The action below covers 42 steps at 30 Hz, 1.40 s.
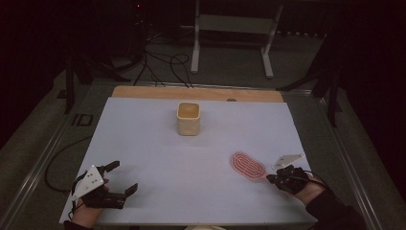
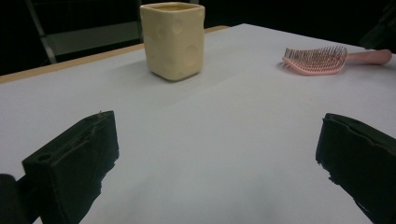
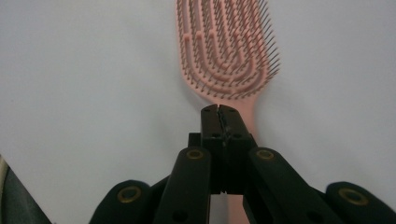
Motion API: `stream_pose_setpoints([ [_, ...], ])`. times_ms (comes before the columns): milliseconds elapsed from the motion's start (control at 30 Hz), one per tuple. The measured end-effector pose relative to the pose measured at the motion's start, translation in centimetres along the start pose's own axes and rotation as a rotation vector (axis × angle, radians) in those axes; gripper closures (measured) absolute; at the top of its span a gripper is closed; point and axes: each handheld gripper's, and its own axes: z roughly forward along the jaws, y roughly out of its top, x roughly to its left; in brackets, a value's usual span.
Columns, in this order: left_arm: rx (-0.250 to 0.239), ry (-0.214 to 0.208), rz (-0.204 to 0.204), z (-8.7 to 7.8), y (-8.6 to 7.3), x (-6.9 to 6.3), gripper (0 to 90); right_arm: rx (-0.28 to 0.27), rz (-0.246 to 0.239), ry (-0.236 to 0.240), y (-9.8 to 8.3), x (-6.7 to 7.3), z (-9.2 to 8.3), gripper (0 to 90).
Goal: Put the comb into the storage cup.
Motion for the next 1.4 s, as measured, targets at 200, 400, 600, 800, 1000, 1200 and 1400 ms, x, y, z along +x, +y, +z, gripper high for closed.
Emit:
stream_pose_setpoints([
  [200, -0.001, 0.000, -0.001, 0.0, 0.0, 0.0, 0.1, 0.018, -0.037, 0.020, 0.7, -0.9, -0.8, 85.9],
  [400, -0.002, 0.000, -0.002, 0.0, 0.0, 0.0, 0.1, 0.045, -0.058, 0.034, 0.8, -1.7, -0.7, 72.4],
  [600, 0.000, 0.000, -0.001, 0.0, 0.0, 0.0, 0.1, 0.071, -0.077, 0.050, 1.0, -1.9, -0.4, 55.2],
  [800, 0.000, -0.001, 0.000, 0.0, 0.0, 0.0, 0.1, 0.110, -0.087, 0.083, 1.2, -2.1, -0.1, 38.3],
  [1000, 0.000, -0.002, -0.001, 0.0, 0.0, 0.0, 0.1, 0.143, -0.111, 0.099, 1.4, -2.1, 0.6, 22.5],
  [1200, 0.002, -0.004, 0.000, 0.1, 0.0, 0.0, 0.1, 0.163, -0.122, 0.127, 1.6, -2.2, 0.9, 13.4],
  [1400, 0.002, -0.004, 0.000, 0.1, 0.0, 0.0, 0.1, 0.203, -0.142, 0.125, 2.0, -2.2, 1.3, 14.2],
])
